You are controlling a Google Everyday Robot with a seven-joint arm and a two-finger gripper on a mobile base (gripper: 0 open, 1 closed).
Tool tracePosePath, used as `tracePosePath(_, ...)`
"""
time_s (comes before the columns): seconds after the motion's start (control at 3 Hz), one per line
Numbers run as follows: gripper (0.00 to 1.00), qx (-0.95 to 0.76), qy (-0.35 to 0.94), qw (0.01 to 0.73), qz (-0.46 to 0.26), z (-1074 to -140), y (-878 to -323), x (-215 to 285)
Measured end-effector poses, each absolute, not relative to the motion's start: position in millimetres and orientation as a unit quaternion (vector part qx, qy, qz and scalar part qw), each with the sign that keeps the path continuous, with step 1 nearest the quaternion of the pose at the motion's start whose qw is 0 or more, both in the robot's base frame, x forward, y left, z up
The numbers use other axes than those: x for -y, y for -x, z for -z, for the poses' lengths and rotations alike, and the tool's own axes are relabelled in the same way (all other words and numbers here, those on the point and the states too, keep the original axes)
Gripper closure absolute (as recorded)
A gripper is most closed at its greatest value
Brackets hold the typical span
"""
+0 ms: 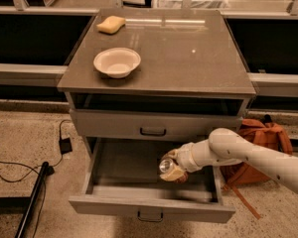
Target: Place coke can into middle drawer
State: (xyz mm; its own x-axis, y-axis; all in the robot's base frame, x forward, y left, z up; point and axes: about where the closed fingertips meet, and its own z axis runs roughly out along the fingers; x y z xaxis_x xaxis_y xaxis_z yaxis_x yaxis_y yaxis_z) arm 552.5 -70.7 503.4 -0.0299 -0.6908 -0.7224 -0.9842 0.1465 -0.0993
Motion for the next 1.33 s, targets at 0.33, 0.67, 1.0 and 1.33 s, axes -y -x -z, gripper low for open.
tracePosePath(0.33, 1.00, -0.688, 0.619, 0.320, -0.205, -489, -556, 62)
tracePosePath(0.67, 1.00, -0.706, 0.618, 0.300, -0.171, -451, -556, 58)
tracePosePath(1.0, 1.00, -0.726, 0.592, 0.311, -0.161, -421, -564, 62)
tracePosePath(1.33, 0.82, -0.727, 0.591, 0.310, -0.163, -417, -563, 61)
